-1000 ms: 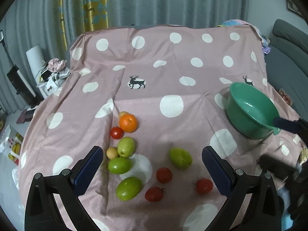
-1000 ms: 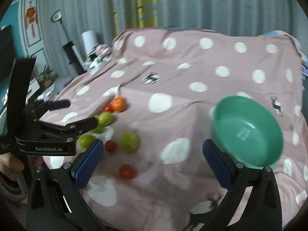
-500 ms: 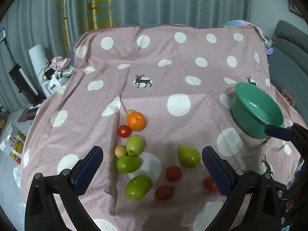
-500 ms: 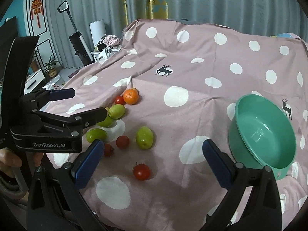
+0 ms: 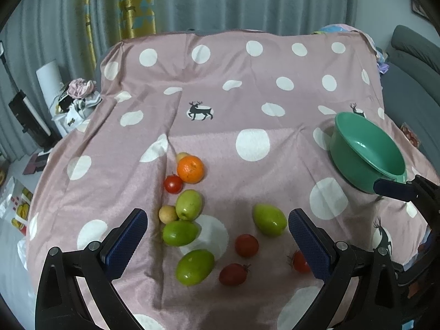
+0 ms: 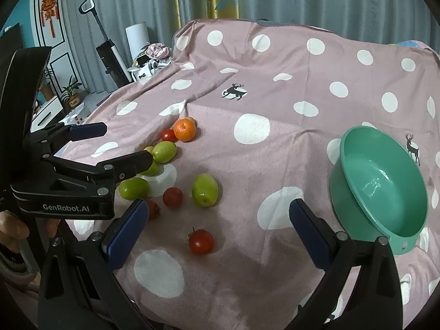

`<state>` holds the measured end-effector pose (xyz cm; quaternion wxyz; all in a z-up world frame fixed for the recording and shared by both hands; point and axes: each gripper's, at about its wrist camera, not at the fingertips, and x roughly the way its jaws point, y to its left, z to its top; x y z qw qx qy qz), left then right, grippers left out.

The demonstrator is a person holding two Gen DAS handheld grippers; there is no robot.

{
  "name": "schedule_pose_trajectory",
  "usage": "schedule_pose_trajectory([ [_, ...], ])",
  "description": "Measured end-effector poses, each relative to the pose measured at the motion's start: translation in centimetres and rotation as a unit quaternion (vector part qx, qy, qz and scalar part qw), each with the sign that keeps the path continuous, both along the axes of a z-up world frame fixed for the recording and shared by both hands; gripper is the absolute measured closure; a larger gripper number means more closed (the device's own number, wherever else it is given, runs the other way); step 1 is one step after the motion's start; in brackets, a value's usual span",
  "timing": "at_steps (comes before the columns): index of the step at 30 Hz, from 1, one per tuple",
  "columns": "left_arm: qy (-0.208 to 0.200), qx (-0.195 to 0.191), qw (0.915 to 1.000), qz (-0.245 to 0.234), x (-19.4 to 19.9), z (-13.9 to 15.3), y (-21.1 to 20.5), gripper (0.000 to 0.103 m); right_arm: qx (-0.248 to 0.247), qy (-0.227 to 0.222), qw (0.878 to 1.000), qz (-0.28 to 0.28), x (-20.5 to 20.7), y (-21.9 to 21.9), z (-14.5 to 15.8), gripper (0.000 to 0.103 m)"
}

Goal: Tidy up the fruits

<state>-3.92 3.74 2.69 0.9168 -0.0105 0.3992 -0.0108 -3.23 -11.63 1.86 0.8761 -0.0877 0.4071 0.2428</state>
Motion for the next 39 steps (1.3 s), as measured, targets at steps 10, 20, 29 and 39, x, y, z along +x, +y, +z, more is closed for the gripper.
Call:
schedule_pose_trajectory([
  [10, 0.04, -0.112, 0.9906, -0.067, 0.9, -1.5, 1.3, 0.001, 0.001, 0.034, 0.999, -0.008, 0.4, -0.4, -1.7, 0.0],
  [20, 0.061, -0.139, 0.9794, -0.133, -0.4, -3.0, 2.0, 0.001, 0.007, 0.07, 0.997, 0.017, 0.2, -1.0, -3.7, 0.0],
  [29, 0.07, -0.214, 0.9667, -0.122, -0.1, -4.1, 3.5, 0.001, 0.047, 0.095, 0.994, 0.018, 0.8, -1.0, -5.2, 0.013],
  [39, 0.082, -0.205, 0.9649, -0.143, 3.8, -4.3, 1.2, 0.004, 0.088, 0.119, 0.989, 0.014, 3.3, 0.5, -6.9, 0.032],
])
